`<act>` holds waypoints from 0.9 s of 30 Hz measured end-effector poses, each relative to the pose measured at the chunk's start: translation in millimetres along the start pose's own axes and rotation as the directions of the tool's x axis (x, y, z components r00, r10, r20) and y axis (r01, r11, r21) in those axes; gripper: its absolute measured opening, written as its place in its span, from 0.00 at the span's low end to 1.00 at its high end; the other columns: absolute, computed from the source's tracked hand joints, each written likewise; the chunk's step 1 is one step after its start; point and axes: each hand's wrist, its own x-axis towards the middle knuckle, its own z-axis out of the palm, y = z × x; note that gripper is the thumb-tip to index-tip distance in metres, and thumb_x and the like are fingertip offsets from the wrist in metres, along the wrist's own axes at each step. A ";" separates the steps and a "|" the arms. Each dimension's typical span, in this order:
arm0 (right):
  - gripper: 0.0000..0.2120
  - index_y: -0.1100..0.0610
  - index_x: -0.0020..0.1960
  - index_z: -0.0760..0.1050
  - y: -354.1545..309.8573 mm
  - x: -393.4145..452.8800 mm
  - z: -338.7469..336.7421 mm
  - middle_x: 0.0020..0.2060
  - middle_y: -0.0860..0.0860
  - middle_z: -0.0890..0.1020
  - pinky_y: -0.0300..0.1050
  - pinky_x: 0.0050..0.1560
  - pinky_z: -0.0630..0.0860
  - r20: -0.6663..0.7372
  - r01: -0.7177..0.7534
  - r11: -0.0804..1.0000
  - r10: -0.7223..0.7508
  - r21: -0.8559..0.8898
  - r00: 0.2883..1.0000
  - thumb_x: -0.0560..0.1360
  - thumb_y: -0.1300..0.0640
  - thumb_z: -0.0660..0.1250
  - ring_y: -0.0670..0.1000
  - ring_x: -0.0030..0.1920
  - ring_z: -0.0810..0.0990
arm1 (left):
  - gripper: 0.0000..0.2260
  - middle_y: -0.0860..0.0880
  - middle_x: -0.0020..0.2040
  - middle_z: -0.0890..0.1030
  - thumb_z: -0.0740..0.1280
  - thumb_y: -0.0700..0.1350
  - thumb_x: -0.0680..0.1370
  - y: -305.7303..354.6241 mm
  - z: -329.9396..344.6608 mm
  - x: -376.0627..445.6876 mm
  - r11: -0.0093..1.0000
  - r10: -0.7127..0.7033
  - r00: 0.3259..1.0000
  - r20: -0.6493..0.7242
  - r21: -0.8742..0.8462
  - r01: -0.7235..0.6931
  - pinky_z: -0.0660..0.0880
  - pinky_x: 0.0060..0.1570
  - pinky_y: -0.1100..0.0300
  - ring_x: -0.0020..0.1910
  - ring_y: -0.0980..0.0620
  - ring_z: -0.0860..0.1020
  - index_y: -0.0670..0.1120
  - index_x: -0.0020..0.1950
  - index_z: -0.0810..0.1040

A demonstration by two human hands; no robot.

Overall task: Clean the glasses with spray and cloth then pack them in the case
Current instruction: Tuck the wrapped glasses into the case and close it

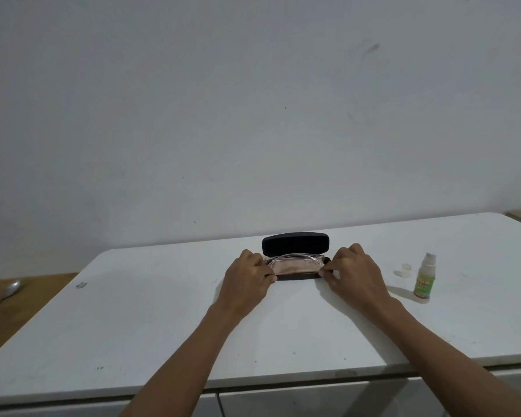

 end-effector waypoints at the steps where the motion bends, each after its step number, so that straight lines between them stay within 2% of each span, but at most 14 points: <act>1: 0.04 0.45 0.40 0.87 -0.7 -0.1 -0.2 0.35 0.47 0.80 0.44 0.35 0.69 0.003 -0.003 1.000 0.003 -0.017 1.000 0.72 0.51 0.75 0.56 0.45 0.76 | 0.05 0.52 0.33 0.78 0.81 0.43 0.68 -1.0 0.1 -0.2 1.000 0.004 1.000 -0.002 0.023 -0.004 0.74 0.30 0.60 0.36 0.48 0.76 0.49 0.36 0.87; 5: 0.08 0.48 0.42 0.87 -5.1 -0.4 0.0 0.38 0.48 0.81 0.46 0.38 0.70 0.034 -0.042 0.997 0.044 -0.058 0.998 0.75 0.49 0.70 0.57 0.48 0.75 | 0.03 0.51 0.36 0.79 0.76 0.46 0.72 -3.8 3.1 -0.1 0.996 0.012 0.999 0.030 0.088 -0.015 0.76 0.31 0.54 0.39 0.47 0.77 0.49 0.38 0.87; 8: 0.10 0.49 0.42 0.86 -9.2 -1.0 -1.1 0.39 0.49 0.81 0.47 0.39 0.71 0.061 -0.086 0.992 0.093 -0.097 0.994 0.76 0.49 0.68 0.57 0.50 0.75 | 0.05 0.50 0.36 0.79 0.74 0.47 0.73 -1.0 4.9 -0.4 0.987 0.008 0.998 0.061 0.160 -0.017 0.74 0.31 0.54 0.40 0.47 0.76 0.48 0.38 0.86; 11: 0.12 0.49 0.46 0.86 -14.5 -1.1 -4.0 0.42 0.49 0.80 0.47 0.42 0.67 0.123 -0.137 0.984 0.150 -0.111 0.981 0.78 0.48 0.64 0.57 0.54 0.73 | 0.05 0.50 0.36 0.79 0.75 0.48 0.72 2.4 5.0 -1.2 0.983 -0.024 0.995 0.092 0.183 0.007 0.74 0.30 0.56 0.40 0.48 0.76 0.48 0.38 0.86; 13: 0.12 0.49 0.47 0.86 -16.2 0.2 -8.1 0.41 0.49 0.77 0.47 0.42 0.67 0.175 -0.213 0.975 0.220 -0.056 0.960 0.79 0.49 0.64 0.57 0.55 0.72 | 0.06 0.51 0.37 0.79 0.73 0.49 0.74 5.9 1.8 -1.4 0.989 -0.085 0.992 0.095 0.131 0.073 0.74 0.31 0.57 0.41 0.49 0.76 0.49 0.40 0.87; 15: 0.12 0.49 0.47 0.86 -16.8 1.8 -11.7 0.41 0.50 0.77 0.47 0.40 0.70 0.226 -0.284 0.959 0.272 0.021 0.935 0.79 0.49 0.64 0.56 0.54 0.70 | 0.09 0.51 0.39 0.80 0.68 0.50 0.79 6.8 -3.1 -2.0 0.978 -0.209 0.969 0.135 0.009 0.210 0.75 0.37 0.57 0.44 0.51 0.75 0.51 0.46 0.87; 19: 0.12 0.51 0.45 0.86 -14.6 2.9 -15.9 0.39 0.51 0.80 0.48 0.40 0.76 0.264 -0.309 0.948 0.280 0.078 0.923 0.78 0.53 0.64 0.56 0.52 0.69 | 0.08 0.54 0.35 0.81 0.70 0.51 0.79 -3.4 -9.0 -5.0 0.877 -0.383 0.892 0.239 -0.210 0.433 0.68 0.35 0.61 0.34 0.55 0.75 0.56 0.54 0.87; 23: 0.12 0.47 0.47 0.87 -12.4 -0.1 -15.7 0.41 0.50 0.82 0.48 0.40 0.75 0.273 -0.336 0.937 0.299 0.100 0.914 0.78 0.56 0.64 0.56 0.54 0.70 | 0.08 0.57 0.29 0.77 0.72 0.51 0.77 -12.2 -6.3 -7.0 0.837 -0.413 0.859 0.304 -0.245 0.489 0.71 0.35 0.60 0.29 0.56 0.74 0.59 0.55 0.86; 27: 0.11 0.42 0.50 0.86 -7.9 2.7 -14.3 0.39 0.44 0.80 0.46 0.39 0.70 0.304 -0.371 0.914 0.311 0.163 0.901 0.78 0.52 0.65 0.57 0.55 0.71 | 0.07 0.57 0.27 0.74 0.71 0.54 0.76 -17.0 -1.5 -7.2 0.789 -0.453 0.832 0.322 -0.290 0.542 0.68 0.32 0.62 0.25 0.57 0.71 0.61 0.52 0.86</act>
